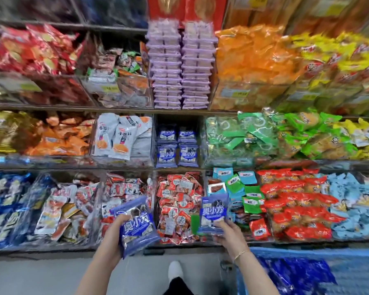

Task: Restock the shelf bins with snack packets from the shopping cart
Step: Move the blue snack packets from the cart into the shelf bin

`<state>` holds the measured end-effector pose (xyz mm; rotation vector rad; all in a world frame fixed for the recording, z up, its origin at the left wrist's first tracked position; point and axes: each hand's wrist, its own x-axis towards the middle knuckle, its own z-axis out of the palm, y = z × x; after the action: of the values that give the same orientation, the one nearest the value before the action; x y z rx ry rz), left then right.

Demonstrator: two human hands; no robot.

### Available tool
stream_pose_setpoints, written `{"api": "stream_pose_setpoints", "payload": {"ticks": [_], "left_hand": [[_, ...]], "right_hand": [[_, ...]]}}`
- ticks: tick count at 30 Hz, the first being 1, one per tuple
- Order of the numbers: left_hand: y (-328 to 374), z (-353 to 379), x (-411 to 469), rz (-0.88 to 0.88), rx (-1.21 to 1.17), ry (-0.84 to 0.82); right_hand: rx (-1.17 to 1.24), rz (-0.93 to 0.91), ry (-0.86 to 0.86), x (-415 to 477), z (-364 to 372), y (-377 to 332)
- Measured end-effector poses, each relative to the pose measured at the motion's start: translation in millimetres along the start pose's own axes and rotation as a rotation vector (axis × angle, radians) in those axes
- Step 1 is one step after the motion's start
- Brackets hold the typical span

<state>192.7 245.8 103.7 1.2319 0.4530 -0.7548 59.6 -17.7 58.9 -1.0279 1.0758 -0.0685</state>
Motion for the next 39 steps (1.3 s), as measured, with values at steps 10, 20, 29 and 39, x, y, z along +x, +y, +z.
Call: {"api": "stream_pose_setpoints", "payload": {"ticks": [10, 20, 29, 39], "left_hand": [[37, 33, 47, 0.112, -0.069, 0.057], [87, 51, 88, 0.116, 0.005, 0.113], [127, 37, 116, 0.12, -0.053, 0.148], [138, 18, 124, 0.095, -0.107, 0.175]], "right_hand": [[-0.287, -0.051, -0.252, 74, 47, -58], [-0.334, -0.157, -0.241, 119, 93, -84], [-0.187, -0.118, -0.191, 180, 162, -129], [-0.022, -0.021, -0.065, 241, 253, -174]]}}
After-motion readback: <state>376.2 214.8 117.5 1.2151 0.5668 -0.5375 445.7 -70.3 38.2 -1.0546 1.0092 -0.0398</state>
